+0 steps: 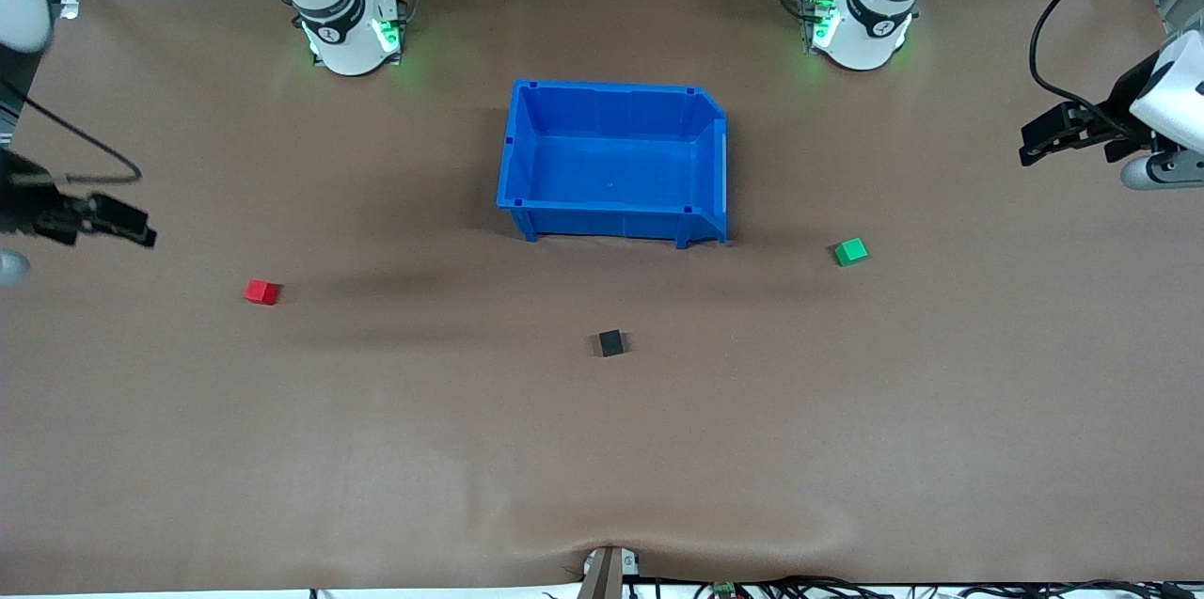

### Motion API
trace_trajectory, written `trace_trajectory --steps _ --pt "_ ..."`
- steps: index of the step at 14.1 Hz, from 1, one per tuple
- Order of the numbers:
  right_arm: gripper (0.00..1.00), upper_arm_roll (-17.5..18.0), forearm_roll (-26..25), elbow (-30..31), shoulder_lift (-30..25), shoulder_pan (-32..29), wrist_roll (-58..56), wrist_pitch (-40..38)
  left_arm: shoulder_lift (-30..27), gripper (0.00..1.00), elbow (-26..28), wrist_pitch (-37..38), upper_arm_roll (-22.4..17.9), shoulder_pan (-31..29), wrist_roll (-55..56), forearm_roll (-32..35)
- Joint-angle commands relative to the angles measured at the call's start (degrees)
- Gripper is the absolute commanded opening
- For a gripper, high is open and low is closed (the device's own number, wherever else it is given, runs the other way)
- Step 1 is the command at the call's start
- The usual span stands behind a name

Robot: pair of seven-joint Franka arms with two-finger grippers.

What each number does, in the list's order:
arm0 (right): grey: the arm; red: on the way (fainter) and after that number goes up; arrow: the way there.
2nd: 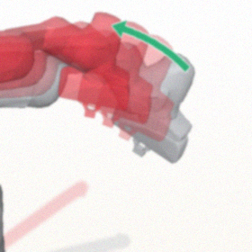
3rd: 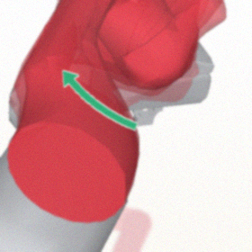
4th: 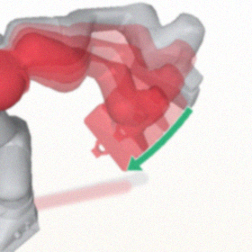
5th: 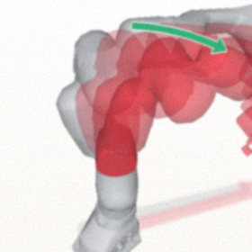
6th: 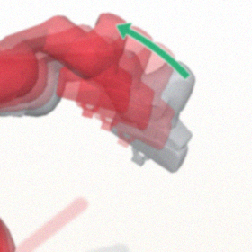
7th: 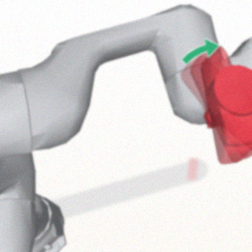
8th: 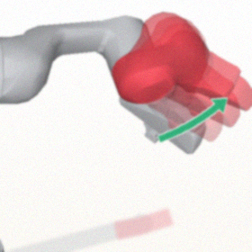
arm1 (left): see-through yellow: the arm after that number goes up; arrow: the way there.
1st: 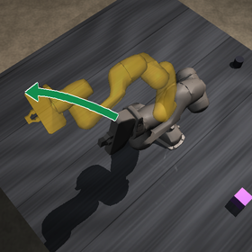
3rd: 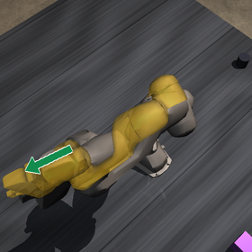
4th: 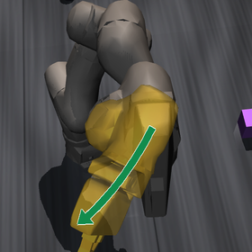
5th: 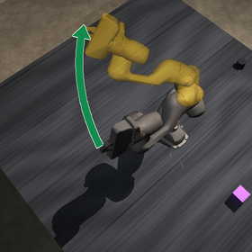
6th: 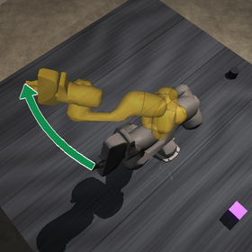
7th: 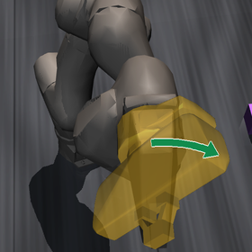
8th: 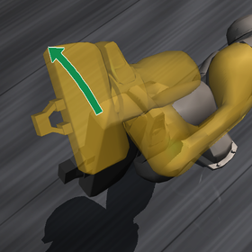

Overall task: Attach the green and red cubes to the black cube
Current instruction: 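Reach the right gripper to the red cube while the left gripper reaches the green cube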

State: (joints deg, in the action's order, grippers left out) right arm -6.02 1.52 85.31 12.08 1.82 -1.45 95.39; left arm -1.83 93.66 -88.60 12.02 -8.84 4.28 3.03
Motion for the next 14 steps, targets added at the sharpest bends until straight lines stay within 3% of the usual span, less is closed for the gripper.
trace_trajectory --steps 1,5,7,9,14 --pt "1.00 0.6 0.9 -1.0 5.5 -0.9 0.3 3.2 2.0 1.00 -0.7 -1.0 0.1 -0.3 0.0 -0.5" --pt "1.00 0.6 2.7 -0.8 11.0 -1.1 0.1 6.2 3.9 1.00 -0.3 -2.3 0.1 -0.2 0.3 -0.1" --pt "1.00 0.6 3.4 0.0 17.0 -1.4 0.6 6.0 5.2 1.00 0.6 -2.4 0.2 -0.2 2.3 -0.1" --pt "1.00 0.8 5.9 0.6 21.4 -4.8 -0.8 5.6 5.3 1.00 3.3 -4.8 0.2 -0.2 2.8 -0.1" --pt "1.00 0.7 6.3 2.1 27.7 -8.1 -4.1 7.5 5.4 1.00 11.4 -13.2 0.3 0.3 2.8 0.0"
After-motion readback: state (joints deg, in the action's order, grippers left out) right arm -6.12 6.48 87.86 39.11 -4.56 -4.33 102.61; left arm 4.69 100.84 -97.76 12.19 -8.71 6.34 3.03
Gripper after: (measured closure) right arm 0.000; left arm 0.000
